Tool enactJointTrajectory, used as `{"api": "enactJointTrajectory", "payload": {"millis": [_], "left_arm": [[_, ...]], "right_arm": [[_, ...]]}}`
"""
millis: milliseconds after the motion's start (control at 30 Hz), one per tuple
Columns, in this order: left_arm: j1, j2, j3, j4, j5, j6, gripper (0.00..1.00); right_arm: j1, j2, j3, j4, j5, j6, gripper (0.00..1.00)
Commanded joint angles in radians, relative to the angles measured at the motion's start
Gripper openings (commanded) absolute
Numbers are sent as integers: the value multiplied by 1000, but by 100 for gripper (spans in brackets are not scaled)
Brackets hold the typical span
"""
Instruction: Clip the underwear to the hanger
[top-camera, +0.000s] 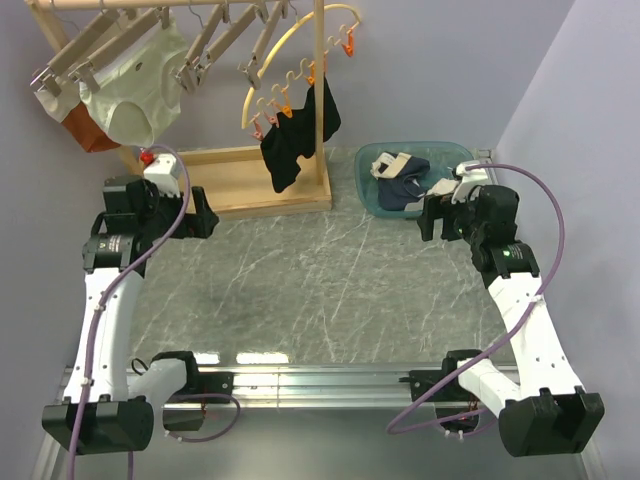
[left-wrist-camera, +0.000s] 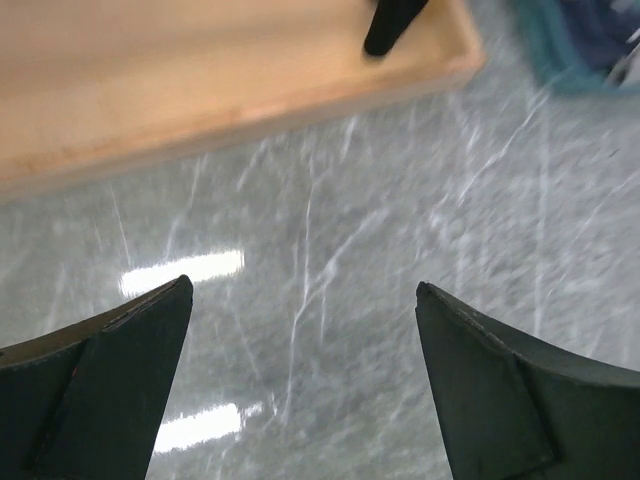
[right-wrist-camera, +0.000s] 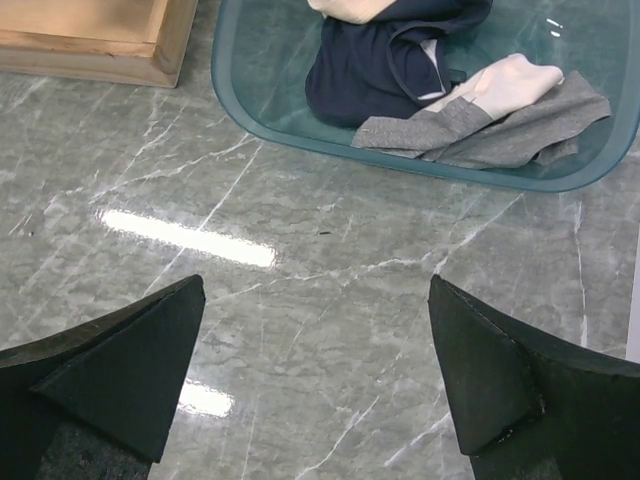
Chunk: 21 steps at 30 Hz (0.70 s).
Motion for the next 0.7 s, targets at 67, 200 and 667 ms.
{"api": "enactJointTrajectory", "payload": {"millis": [67, 200, 667], "left_arm": [[2, -18, 224, 34, 65, -93, 99], [2, 15, 355, 60, 27, -156, 99], [4, 190, 571, 409, -99, -279, 88]], "right_arm": [[1, 19, 49, -10, -27, -2, 100], [1, 28, 56, -19, -42, -1, 100], [2, 39, 74, -53, -73, 1, 100]]}}
